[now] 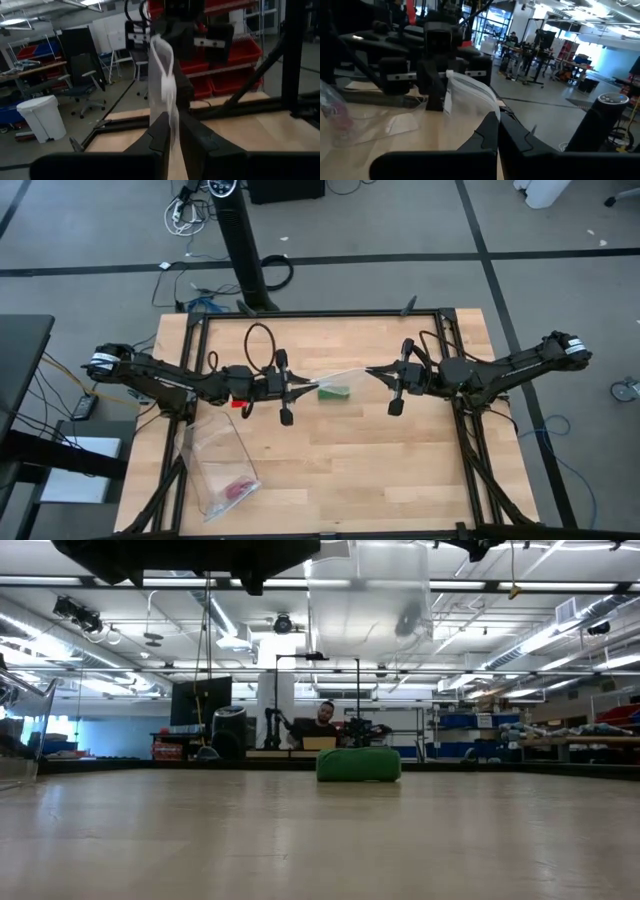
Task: Roll bandage
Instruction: Prepare the transparent zip bag
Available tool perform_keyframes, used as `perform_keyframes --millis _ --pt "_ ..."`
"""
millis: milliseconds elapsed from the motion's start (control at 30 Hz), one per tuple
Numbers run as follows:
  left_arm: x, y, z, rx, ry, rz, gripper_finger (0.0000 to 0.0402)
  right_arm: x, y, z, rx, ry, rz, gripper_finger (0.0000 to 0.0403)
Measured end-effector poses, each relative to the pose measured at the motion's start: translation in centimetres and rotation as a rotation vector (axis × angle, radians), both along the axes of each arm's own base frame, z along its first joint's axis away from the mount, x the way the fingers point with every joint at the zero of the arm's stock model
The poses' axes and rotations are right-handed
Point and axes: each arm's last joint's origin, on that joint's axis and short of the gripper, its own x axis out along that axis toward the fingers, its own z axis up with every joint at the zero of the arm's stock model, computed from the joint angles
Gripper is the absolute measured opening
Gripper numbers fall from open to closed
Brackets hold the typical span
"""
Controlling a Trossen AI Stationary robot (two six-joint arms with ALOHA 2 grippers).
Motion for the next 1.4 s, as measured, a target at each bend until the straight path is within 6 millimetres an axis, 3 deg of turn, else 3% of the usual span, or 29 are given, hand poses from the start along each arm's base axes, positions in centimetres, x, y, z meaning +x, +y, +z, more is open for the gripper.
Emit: perform_keyframes --millis 200,433,933,1200,1400 --pt "-0.2 0.0 0.1 0.017 0.010 0.002 0.0008 0.4 0.1 -0.4 0.008 0.019 0.000 0.0000" --pt "-0.2 0.5 -0.2 0.008 0.049 0.031 0.0004 2.3 0.3 -2.2 0.039 0.077 -0.010 0.0000" --pt "-0.1 1.3 -1.7 0.014 0.195 0.036 0.0002 7.2 -2.4 -5.1 0.080 0.135 0.012 0.0000" --pt "-0.4 1.6 -3.0 0.089 0.341 0.137 0.0001 6.0 -2.7 -3.8 0.049 0.152 -0.019 0.0000" --pt "-0.3 1.8 -2.9 0.210 0.349 0.186 0.0001 5.8 -2.8 -3.7 0.021 0.164 -0.048 0.0000"
